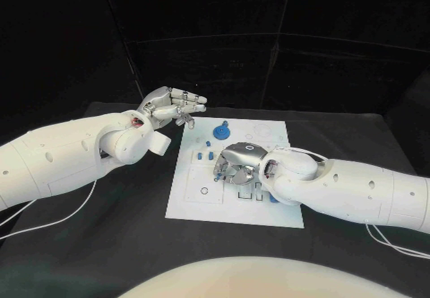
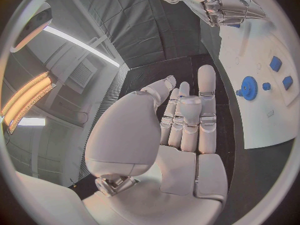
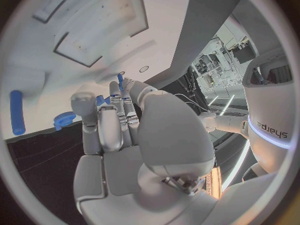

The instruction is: Assemble the parts on the task board

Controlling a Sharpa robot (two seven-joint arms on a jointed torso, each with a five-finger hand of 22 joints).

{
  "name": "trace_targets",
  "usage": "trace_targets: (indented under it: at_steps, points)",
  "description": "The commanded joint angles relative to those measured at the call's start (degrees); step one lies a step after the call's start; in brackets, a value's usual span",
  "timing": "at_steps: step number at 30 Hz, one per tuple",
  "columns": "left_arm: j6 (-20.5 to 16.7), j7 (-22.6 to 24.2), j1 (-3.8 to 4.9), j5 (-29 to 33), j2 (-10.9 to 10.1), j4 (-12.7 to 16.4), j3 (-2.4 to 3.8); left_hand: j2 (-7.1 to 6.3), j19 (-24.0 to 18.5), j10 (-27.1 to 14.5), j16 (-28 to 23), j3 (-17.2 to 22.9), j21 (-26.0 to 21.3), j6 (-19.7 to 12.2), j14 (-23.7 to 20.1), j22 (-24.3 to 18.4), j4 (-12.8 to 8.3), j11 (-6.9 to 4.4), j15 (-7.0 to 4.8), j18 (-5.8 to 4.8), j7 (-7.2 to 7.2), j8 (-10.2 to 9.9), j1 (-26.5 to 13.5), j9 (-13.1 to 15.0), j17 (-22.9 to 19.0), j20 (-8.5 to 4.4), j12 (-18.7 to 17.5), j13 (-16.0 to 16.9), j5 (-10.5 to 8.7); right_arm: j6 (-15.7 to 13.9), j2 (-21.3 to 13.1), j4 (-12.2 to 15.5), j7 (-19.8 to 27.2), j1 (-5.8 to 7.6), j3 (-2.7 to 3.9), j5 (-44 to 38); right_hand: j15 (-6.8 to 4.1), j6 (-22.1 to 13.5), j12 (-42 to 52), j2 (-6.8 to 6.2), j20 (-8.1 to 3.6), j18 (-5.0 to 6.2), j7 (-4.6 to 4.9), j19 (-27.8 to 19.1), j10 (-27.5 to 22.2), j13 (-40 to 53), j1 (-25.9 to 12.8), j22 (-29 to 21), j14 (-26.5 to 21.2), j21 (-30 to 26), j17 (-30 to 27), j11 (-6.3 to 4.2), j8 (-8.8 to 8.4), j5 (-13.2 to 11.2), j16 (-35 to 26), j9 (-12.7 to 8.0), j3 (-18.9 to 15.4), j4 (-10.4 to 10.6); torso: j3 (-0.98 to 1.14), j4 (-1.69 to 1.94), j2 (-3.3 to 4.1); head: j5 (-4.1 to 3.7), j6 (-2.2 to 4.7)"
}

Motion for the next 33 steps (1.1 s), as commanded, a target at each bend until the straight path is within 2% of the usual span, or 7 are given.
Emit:
trace_targets:
  at_steps: [1, 33]
  points:
    - [0.58, 0.46, 0.1, 0.28, 0.08, 0.03, 0.05, 0.2, -0.19, -0.24, -0.13, 0.07, -0.35, -0.11, -0.31, -0.07, -0.33, 0.07, -0.07, 0.72, 0.12, -0.24, 0.4, -0.02, -0.08, 0.31, 0.34, 0.06, 0.19, 0.66, 0.19, -0.19, -0.35, 0.1, -0.03, -0.57, -0.34, 0.34, -0.33, 0.01, -0.02, -0.96, -0.09, 0.05, 0.36, 0.03, -0.51, -0.02, 2.17, 0.33, -0.08, -0.04, 0.17, 0.14, -0.06, 0.08, 0.15, 0.01, -0.03, 0.04, 0.03, -0.02, 0.01]
    - [0.85, 0.29, 0.1, 0.28, 0.03, 0.0, 0.05, 0.2, -0.19, -0.24, -0.13, 0.07, -0.35, -0.11, -0.31, -0.07, -0.33, 0.07, -0.07, 0.72, 0.12, -0.24, 0.4, -0.02, -0.08, 0.31, 0.34, 0.06, 0.19, 0.25, 0.59, -0.19, 0.05, -0.06, -0.08, -0.65, -0.34, 0.41, -0.36, 0.06, -0.01, -0.97, -0.12, 0.06, 0.42, 0.04, -0.67, 0.09, 2.15, 0.41, -0.12, -0.06, 0.18, 0.14, -0.05, 0.09, 0.17, 0.03, -0.04, 0.06, 0.0, 0.24, -0.16]
